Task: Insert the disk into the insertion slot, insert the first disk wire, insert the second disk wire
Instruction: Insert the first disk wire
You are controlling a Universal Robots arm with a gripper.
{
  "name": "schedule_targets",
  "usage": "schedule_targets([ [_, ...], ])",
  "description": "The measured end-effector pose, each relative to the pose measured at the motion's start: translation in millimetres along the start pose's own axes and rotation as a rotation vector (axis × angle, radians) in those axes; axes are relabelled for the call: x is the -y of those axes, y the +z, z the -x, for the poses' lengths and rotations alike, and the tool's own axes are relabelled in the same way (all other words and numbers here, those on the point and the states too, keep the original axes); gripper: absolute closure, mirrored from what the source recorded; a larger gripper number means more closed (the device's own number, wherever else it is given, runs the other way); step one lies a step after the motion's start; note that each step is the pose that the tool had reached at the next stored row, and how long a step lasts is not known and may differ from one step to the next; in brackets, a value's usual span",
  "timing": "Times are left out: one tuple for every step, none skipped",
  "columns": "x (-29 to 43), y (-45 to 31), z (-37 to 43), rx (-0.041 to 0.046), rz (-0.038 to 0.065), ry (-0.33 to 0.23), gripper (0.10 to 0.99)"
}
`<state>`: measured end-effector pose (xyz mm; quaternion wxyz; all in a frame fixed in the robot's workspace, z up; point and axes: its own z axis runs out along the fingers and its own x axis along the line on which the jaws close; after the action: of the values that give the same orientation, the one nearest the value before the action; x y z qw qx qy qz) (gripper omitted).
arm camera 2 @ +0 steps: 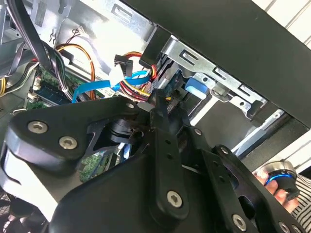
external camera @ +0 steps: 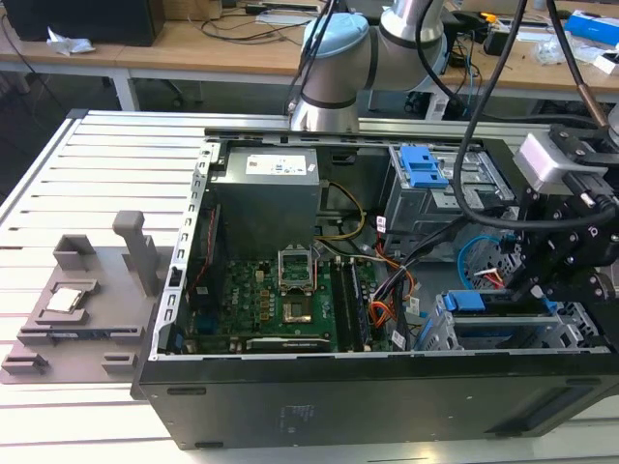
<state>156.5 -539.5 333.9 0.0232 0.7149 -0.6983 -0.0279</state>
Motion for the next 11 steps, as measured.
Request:
schedule_targets([
  [-0.3, -4.9, 0.0, 0.0006, 0.000, 0.000, 0.847],
  [-1.0, -14.0, 0.1, 0.0002, 0.000, 0.000, 0.847],
  [-1.7, -23.4, 0.5, 0.0003, 0.000, 0.000, 0.847],
  [-2.3, -31.3, 1.1, 0.0001, 0.000, 0.000, 0.847],
  [-2.8, -38.7, 1.9, 0.0000, -0.001, 0.000, 0.847],
  [-3.3, -45.7, 3.0, -0.0011, -0.001, 0.000, 0.929],
  [-4.0, -55.2, 4.6, -0.0045, -0.001, 0.000, 0.984],
  [-4.4, -61.9, 5.5, -0.0070, -0.002, 0.000, 0.980],
  [-4.5, -63.3, 5.6, -0.0074, -0.002, 0.000, 0.980],
  [-4.5, -63.5, 5.6, -0.0073, -0.002, 0.001, 0.980],
  [-4.5, -63.4, 5.6, -0.0070, -0.002, 0.000, 0.980],
])
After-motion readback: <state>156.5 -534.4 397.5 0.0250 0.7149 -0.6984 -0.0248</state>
